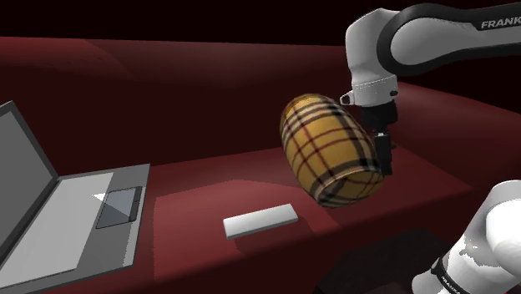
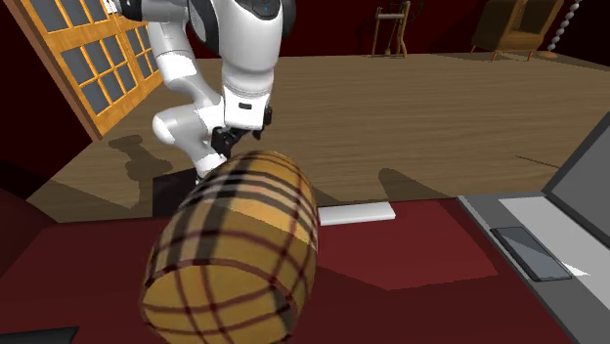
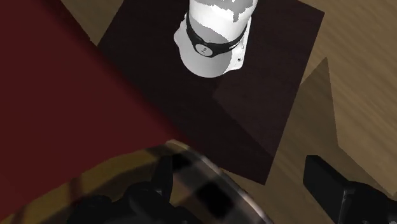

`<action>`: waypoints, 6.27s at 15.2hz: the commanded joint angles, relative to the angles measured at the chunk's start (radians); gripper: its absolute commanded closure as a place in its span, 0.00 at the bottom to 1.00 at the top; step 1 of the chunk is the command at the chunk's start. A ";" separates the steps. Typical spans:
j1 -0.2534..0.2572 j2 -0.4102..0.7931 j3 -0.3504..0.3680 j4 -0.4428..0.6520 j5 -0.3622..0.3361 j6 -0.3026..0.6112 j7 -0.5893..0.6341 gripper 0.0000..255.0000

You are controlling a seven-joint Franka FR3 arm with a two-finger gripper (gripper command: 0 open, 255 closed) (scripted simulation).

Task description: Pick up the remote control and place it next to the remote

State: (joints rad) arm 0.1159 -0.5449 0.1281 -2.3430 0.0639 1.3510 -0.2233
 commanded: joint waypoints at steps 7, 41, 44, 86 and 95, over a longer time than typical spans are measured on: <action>0.040 0.082 0.049 -0.028 0.009 0.203 -0.048 0.00; 0.160 0.600 0.277 0.099 -0.188 0.968 -0.086 0.00; 0.160 0.629 0.273 0.087 -0.209 1.005 -0.072 0.00; 0.121 0.349 0.214 0.021 -0.065 0.821 -0.275 1.00; 0.070 0.109 0.062 -0.209 -0.036 0.820 -0.504 1.00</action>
State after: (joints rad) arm 0.1943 -0.4096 0.2110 -2.5325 0.0293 2.1772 -0.6968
